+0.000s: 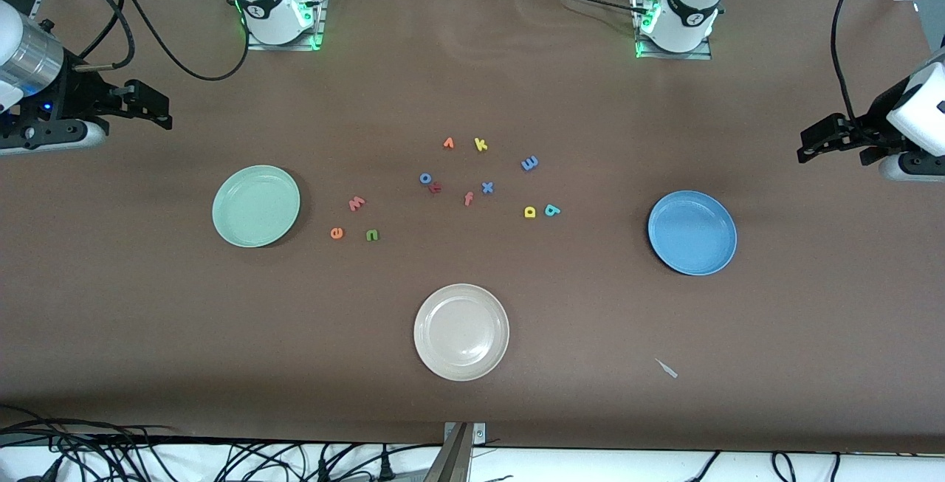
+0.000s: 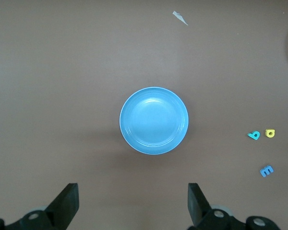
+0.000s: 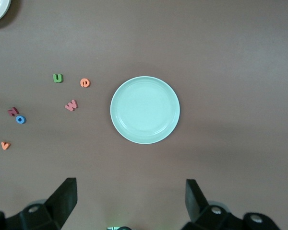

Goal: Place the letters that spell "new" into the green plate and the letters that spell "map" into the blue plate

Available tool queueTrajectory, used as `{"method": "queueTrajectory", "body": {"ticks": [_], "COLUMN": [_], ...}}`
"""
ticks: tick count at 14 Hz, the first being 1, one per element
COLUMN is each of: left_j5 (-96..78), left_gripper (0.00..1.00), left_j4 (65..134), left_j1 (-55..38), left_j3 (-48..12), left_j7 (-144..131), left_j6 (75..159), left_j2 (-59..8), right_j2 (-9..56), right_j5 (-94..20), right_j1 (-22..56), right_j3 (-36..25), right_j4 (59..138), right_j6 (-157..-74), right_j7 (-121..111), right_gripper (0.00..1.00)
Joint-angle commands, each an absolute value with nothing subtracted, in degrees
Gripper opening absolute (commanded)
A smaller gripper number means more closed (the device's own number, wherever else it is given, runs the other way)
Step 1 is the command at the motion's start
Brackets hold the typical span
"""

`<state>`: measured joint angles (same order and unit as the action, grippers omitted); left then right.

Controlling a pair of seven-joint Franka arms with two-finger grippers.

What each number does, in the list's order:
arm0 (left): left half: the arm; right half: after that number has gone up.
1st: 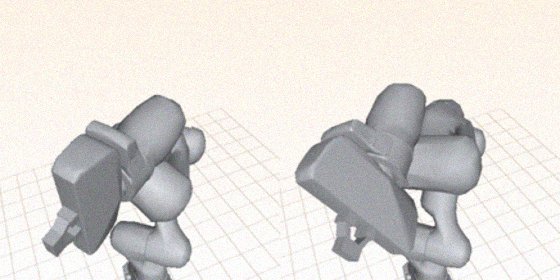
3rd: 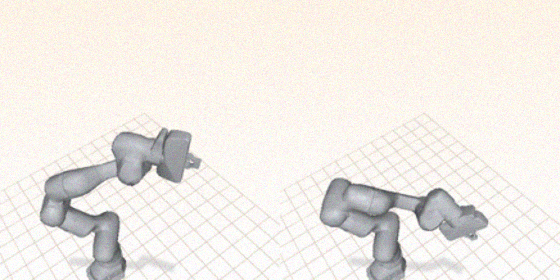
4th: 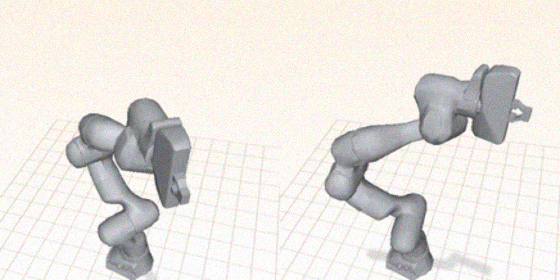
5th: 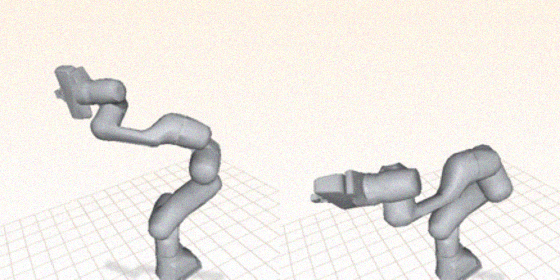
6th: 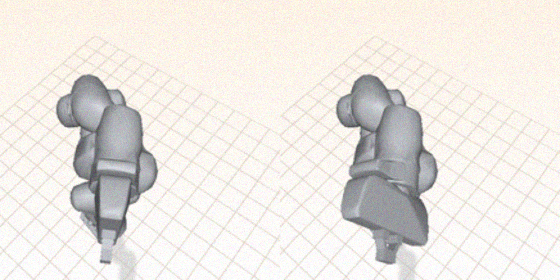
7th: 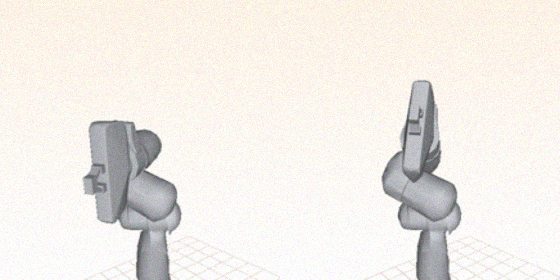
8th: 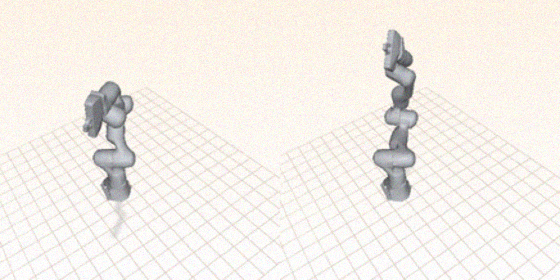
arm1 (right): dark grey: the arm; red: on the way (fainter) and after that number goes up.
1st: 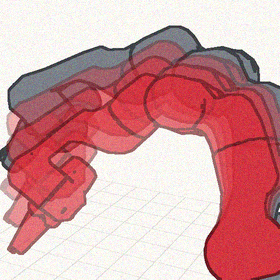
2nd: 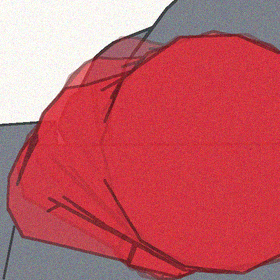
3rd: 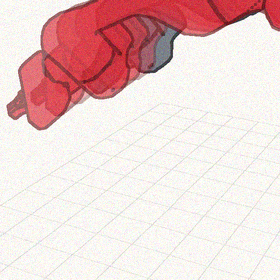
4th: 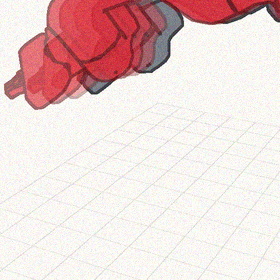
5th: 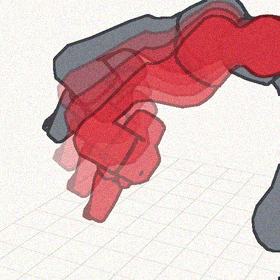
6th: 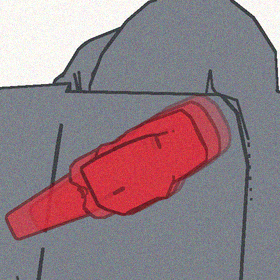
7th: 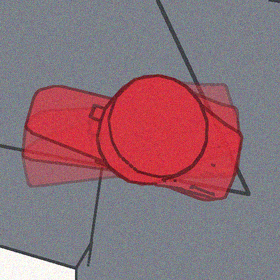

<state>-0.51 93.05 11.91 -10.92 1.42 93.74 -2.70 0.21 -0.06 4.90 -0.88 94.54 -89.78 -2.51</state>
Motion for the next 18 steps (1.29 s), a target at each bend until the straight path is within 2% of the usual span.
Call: {"method": "queueTrajectory", "body": {"ticks": [1,18], "left_j5": [-1.5,-1.5], "left_gripper": [1.0,1.0], "left_j4": [93.7,93.7], "left_j1": [12.1,12.0], "left_j3": [-10.8,-10.8], "left_j7": [2.7,2.6], "left_j6": [94.4,94.5], "left_j2": [-2.2,-2.2], "right_j2": [-0.7,-1.0], "right_j5": [0.2,0.2], "right_j1": [5.0,5.0], "right_j3": [-0.8,-1.1], "right_j4": [95.2,96.1], "right_j6": [-89.5,-89.3], "right_j7": [-2.1,-2.8], "right_gripper": [1.0,1.0]}}
